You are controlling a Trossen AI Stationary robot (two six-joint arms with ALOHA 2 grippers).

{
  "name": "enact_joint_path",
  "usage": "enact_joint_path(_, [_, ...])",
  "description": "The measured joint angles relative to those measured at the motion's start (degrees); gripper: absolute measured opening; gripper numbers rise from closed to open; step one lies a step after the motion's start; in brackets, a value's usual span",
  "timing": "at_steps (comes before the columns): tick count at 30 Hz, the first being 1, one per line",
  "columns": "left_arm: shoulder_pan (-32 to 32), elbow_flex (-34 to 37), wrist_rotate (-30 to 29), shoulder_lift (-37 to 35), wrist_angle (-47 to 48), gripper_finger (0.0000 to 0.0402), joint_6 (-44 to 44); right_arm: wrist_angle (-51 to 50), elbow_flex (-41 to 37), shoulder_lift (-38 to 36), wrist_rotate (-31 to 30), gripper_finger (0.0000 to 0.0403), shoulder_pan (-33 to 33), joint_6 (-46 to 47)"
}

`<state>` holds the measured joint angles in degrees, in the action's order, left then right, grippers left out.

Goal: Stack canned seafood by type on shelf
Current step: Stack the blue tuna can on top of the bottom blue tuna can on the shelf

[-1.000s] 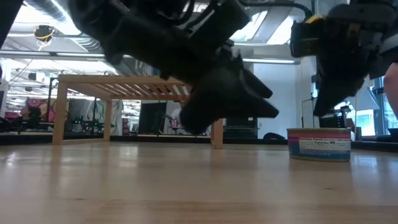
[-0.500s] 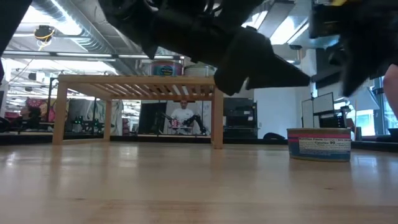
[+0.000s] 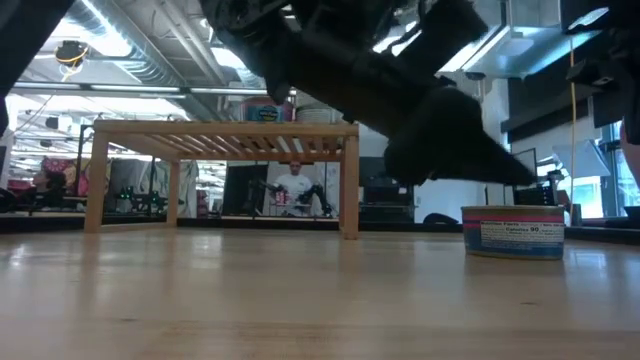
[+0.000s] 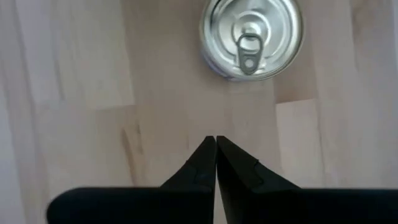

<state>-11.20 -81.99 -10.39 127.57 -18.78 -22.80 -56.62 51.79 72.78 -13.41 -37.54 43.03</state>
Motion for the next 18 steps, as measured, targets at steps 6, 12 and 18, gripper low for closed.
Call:
enact_joint_path(6, [0.09,-0.08,-0.02,0.00,3.72,0.0237,0.19,0.33,0.00,1.80,-1.92,0.0019,0.17,0.13])
enact_joint_path(12, [0.41,-0.10,-0.02,0.07,3.68,0.0234,-0.09,1.23,0.02,4.33,-2.00,0.0094,0.15,0.13])
enact_joint_path(18, [1.55,-0.09,-0.07,0.07,5.38,0.0200,-0.29,3.35,0.02,7.34,-2.09,0.0191,0.11,-1.46])
